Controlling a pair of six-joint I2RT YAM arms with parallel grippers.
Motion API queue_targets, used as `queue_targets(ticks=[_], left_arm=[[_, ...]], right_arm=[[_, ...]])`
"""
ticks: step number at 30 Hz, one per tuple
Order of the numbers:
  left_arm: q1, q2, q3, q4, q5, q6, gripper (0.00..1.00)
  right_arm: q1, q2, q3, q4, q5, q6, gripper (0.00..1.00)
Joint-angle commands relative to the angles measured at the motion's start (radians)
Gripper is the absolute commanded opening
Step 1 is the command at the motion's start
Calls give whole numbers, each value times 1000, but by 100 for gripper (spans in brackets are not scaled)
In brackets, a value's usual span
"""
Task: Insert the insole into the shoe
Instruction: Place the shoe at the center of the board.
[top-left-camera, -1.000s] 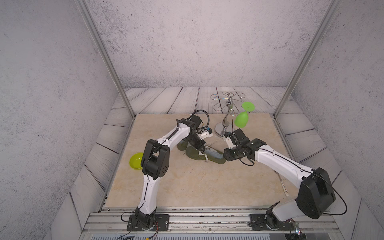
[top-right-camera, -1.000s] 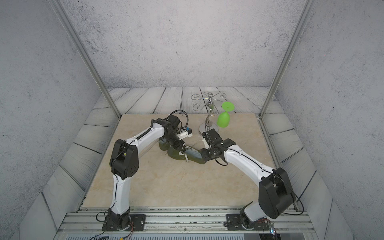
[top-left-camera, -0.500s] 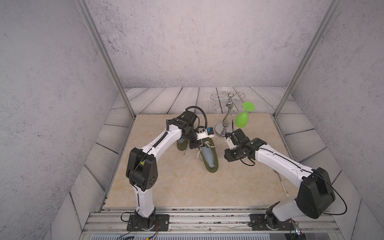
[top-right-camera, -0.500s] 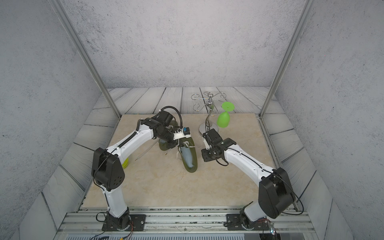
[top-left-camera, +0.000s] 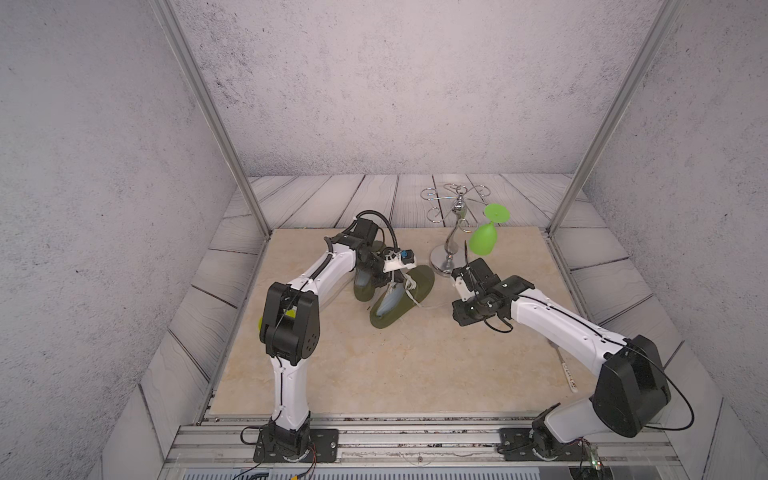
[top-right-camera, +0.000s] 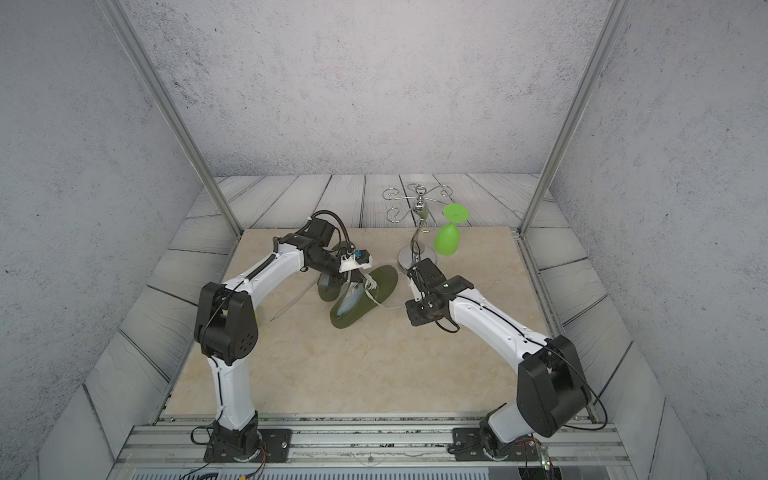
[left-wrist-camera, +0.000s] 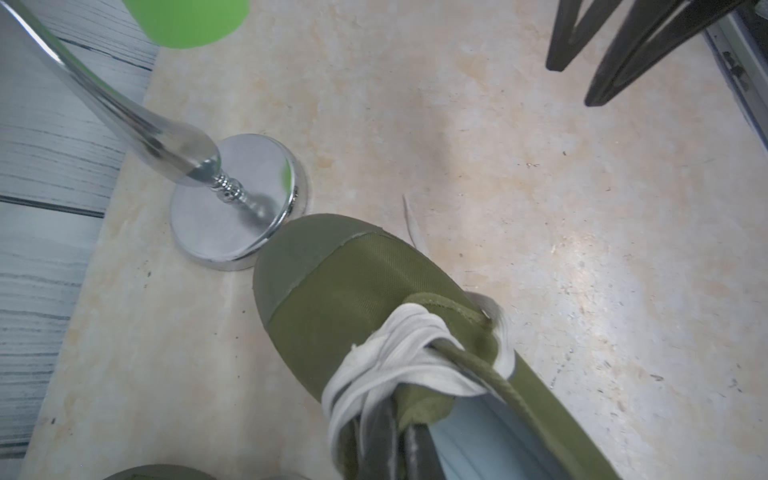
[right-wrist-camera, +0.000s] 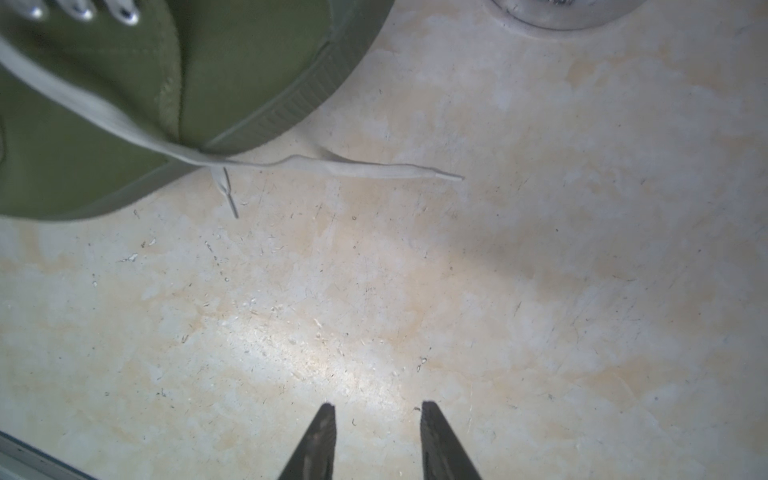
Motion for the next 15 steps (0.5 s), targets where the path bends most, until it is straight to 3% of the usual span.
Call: queue_targets(ticks=[1, 9, 15], left_arm=[[12, 17, 39, 143, 69, -123, 0], [-4, 23, 56, 274, -32, -405, 0], [-21, 47, 58, 315, -109, -443, 0]], right_arm=[[-4, -2, 23, -20, 0, -12, 36], [-4, 10, 35, -18, -10, -15, 36], [-5, 16, 44, -17, -26, -11, 36]])
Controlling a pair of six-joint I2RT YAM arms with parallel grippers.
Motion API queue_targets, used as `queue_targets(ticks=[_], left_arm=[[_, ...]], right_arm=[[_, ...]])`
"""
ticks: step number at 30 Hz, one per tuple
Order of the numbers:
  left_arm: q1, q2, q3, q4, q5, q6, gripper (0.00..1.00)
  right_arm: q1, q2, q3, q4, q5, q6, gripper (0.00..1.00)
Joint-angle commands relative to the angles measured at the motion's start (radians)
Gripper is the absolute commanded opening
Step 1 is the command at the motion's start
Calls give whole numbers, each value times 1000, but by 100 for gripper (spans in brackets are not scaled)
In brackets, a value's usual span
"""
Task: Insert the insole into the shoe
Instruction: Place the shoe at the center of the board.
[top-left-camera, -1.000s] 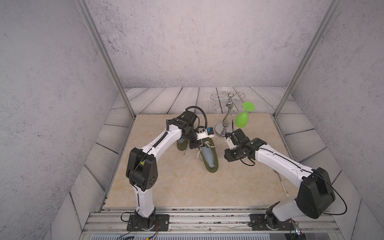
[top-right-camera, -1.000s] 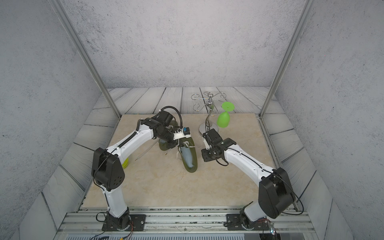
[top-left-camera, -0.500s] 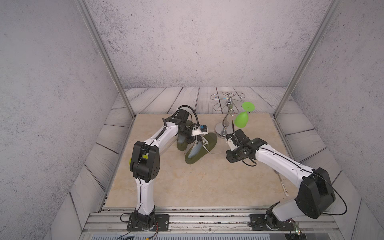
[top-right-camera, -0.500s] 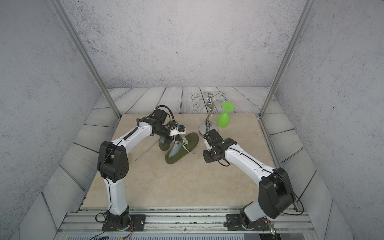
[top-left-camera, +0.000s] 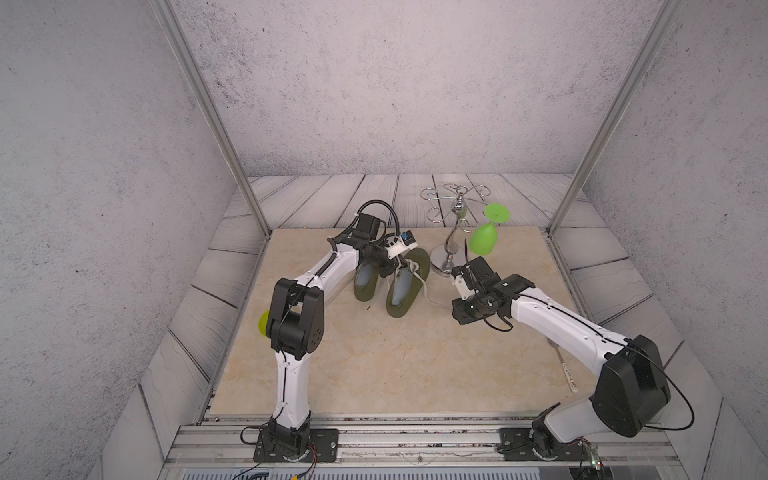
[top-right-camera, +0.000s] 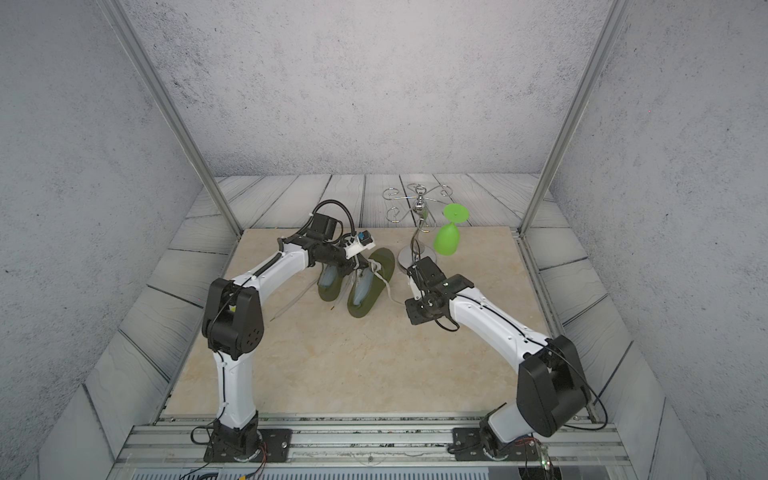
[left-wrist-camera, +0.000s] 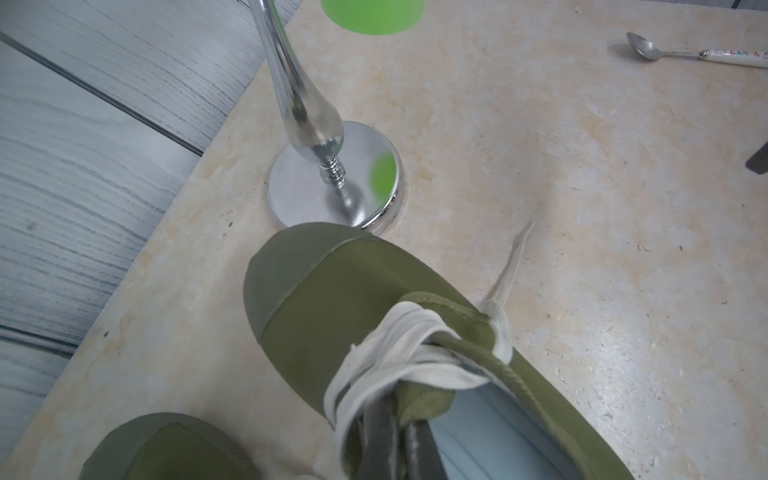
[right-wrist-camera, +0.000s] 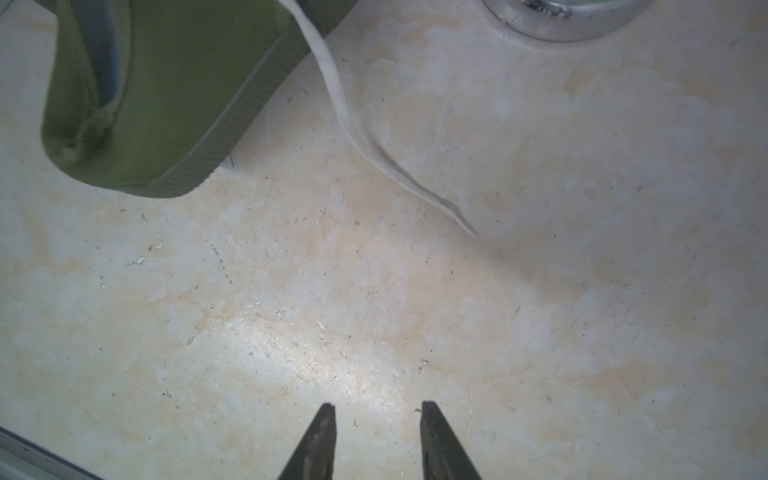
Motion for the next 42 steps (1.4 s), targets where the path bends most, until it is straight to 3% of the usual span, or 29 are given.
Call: queue_targets(ticks=[1, 9, 14, 30, 40, 41, 42], left_arm=[[-6, 22, 45, 87, -32, -53, 0], [-4, 212, 215, 128, -143, -158, 0], [-2, 284, 299, 44, -211, -68, 0], [13, 173, 158, 32, -438, 94, 0], [21, 137, 129, 31, -417, 59, 0], [21, 127, 132, 27, -392, 46, 1], [21, 115, 133, 27, -359, 23, 18]], right_arm=[[-4, 12, 25, -14, -14, -11, 36], [-4, -5, -7, -19, -5, -22, 36], [-4, -17, -15, -28, -5, -25, 36], [-4, 21, -12, 1, -39, -14, 37], [-3, 31, 1, -3, -49, -13, 37], [-4, 32, 2, -5, -49, -14, 37], [-3, 32, 0, -7, -47, -14, 37]])
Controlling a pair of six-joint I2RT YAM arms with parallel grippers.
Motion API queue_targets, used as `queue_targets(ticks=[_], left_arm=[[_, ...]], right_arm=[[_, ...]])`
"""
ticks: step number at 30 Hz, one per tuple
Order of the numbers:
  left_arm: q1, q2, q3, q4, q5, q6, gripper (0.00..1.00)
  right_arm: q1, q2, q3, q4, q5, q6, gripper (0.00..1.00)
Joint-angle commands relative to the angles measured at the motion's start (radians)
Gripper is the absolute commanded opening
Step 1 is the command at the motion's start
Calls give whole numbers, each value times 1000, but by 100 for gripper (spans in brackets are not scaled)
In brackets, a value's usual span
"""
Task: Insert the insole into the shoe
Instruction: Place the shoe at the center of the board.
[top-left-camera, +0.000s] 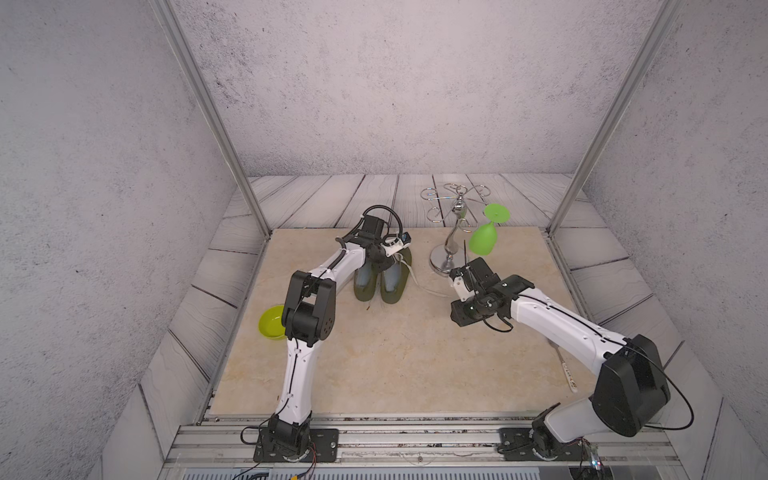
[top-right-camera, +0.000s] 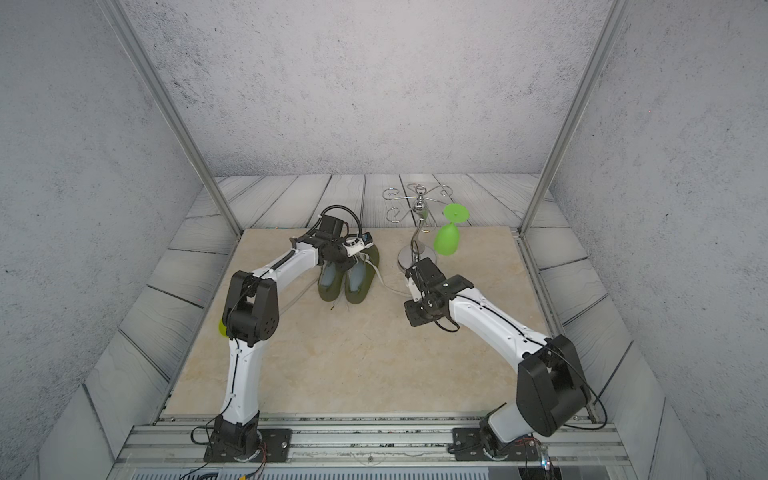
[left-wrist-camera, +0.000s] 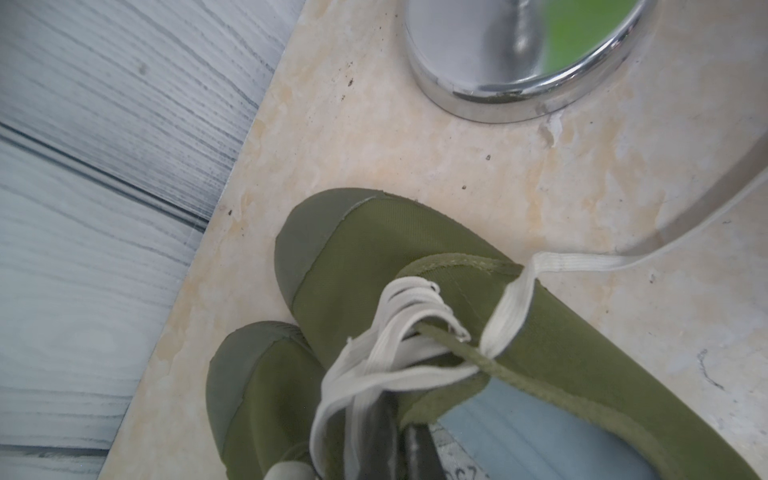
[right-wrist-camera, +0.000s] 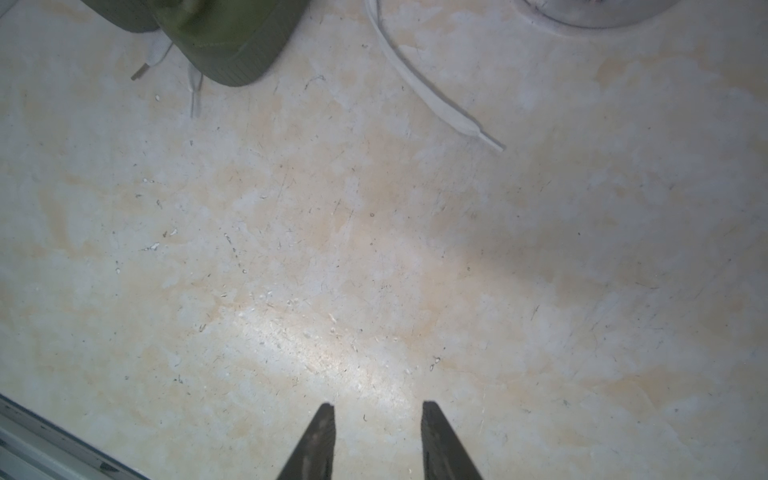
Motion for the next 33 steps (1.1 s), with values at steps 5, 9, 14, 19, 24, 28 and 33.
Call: queue_targets(ticks=[5, 9, 14, 19, 24, 28, 33], left_arm=[[-7, -159, -40, 17, 122, -104, 96], [-8, -256, -133, 85, 99, -144, 96], [-2, -435, -354, 268, 72, -261, 96], [36, -578, -510, 362, 22, -491, 96], [111, -761, -760, 562, -62, -661, 96], [203, -916, -939, 621, -142, -705, 96], [269, -999, -1094, 581, -163, -744, 96]], right_arm=[[-4, 21, -4, 5, 16, 4, 37], [-4, -5, -34, 46, 25, 5, 37], [-3, -52, -54, 67, 39, -2, 56], [-4, -153, -76, 95, 98, -11, 99], [-5, -303, -197, 233, 326, -38, 99], [-15, -484, -466, 582, 510, -144, 99], [-145, -547, -582, 707, 515, -156, 99]])
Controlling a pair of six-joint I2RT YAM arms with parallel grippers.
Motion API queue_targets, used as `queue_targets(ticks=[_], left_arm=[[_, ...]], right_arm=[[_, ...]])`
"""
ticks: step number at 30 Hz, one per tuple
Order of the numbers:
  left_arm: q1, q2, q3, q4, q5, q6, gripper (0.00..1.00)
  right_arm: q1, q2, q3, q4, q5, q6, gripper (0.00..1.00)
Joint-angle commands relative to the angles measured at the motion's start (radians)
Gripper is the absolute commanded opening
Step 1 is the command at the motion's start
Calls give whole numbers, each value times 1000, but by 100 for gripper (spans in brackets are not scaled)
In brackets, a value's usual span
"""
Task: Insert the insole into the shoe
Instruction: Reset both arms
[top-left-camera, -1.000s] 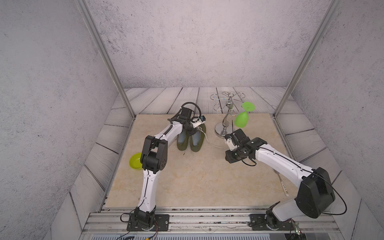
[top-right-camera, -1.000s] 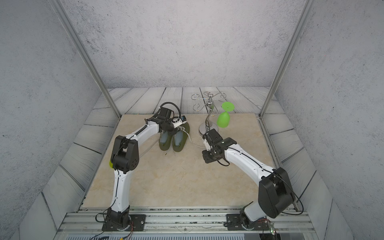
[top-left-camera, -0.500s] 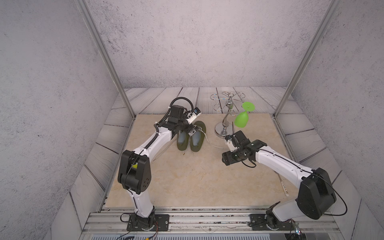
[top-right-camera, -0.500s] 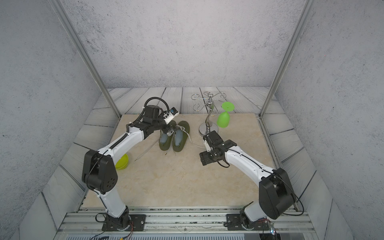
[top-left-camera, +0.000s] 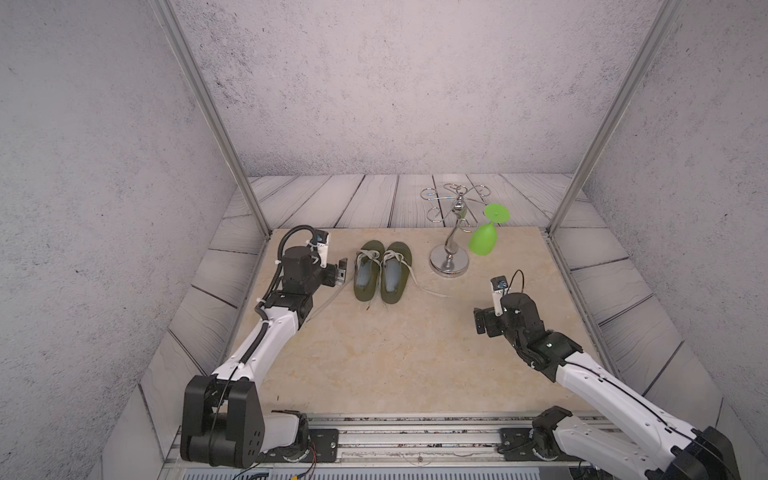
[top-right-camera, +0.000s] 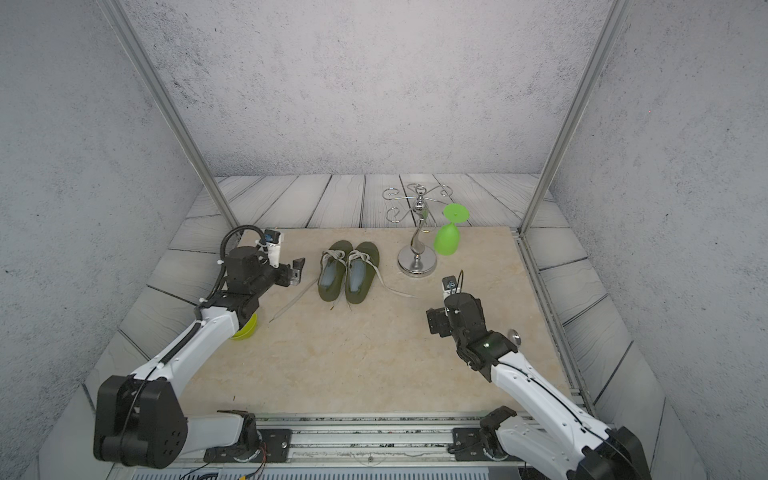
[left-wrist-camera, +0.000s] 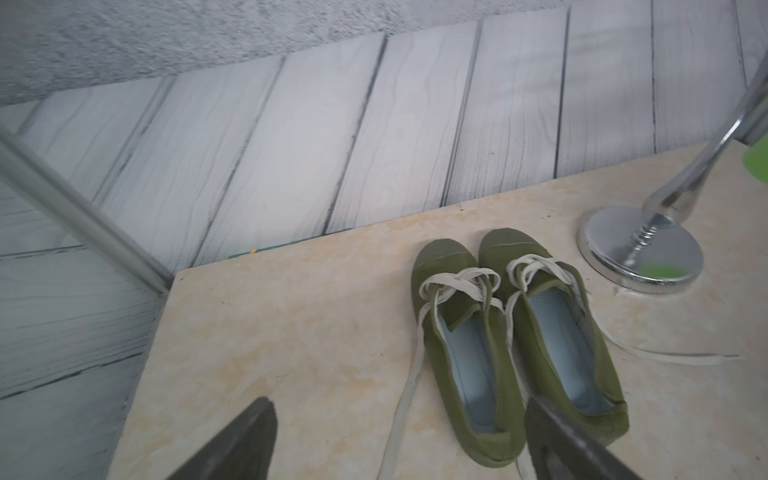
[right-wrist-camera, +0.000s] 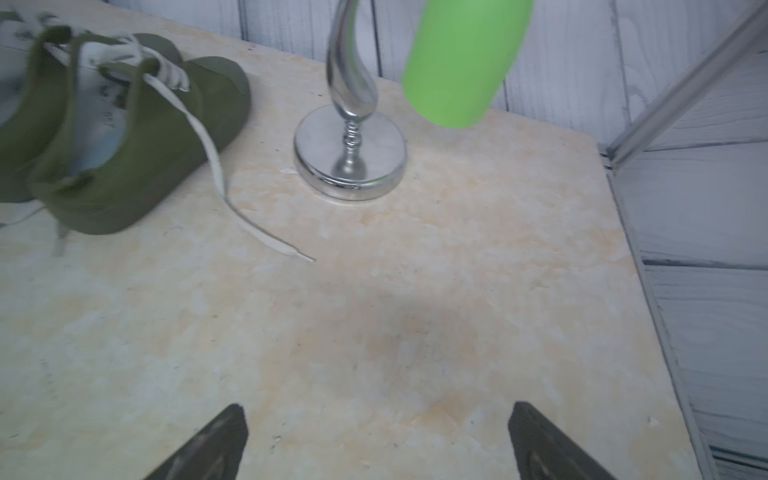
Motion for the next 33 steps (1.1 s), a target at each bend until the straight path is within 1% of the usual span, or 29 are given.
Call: queue_targets(ticks=[1, 3, 5, 9, 12, 16, 18, 19, 20, 22, 24, 25, 27, 29, 33], left_arm=[[20, -40, -108, 31, -39, -69, 96], [29, -82, -176, 46, -75, -82, 96], [35, -138, -249, 71, -137, -107, 96], [47, -226, -372, 145, -232, -120, 96], [50, -223, -411, 227, -282, -138, 96], [55, -121, -378, 246, -270, -128, 96], [55, -47, -392, 335, -262, -109, 96], [56, -9, -408, 400, -237, -86, 96], [57, 22, -413, 433, -215, -60, 96], [56, 81, -407, 480, -205, -42, 96], [56, 101, -386, 470, -186, -2, 96], [58, 116, -383, 490, -198, 5, 96], [63, 156, -381, 531, -252, -17, 96], [68, 200, -384, 572, -260, -27, 96], [76, 210, -385, 581, -245, -29, 96]], right_arm=[[-73, -21, -29, 168, 101, -43, 99], [-114, -29, -59, 226, 104, -79, 99], [-156, -22, -92, 312, 88, -105, 99], [-213, 47, -111, 407, 88, -61, 99], [-233, 114, -133, 510, 97, -55, 99], [-271, 191, -158, 616, 93, -52, 99], [-293, 226, -182, 685, 73, -46, 99], [-307, 245, -193, 722, 55, -43, 99], [-319, 264, -202, 753, 43, -35, 99], [-340, 300, -212, 796, 38, -18, 99], [-356, 332, -222, 841, 28, -8, 99], [-360, 350, -229, 871, 25, -13, 99], [-370, 395, -240, 938, 28, -21, 99], [-377, 449, -244, 1003, 28, -21, 99], [-380, 483, -226, 1002, 14, -25, 99]])
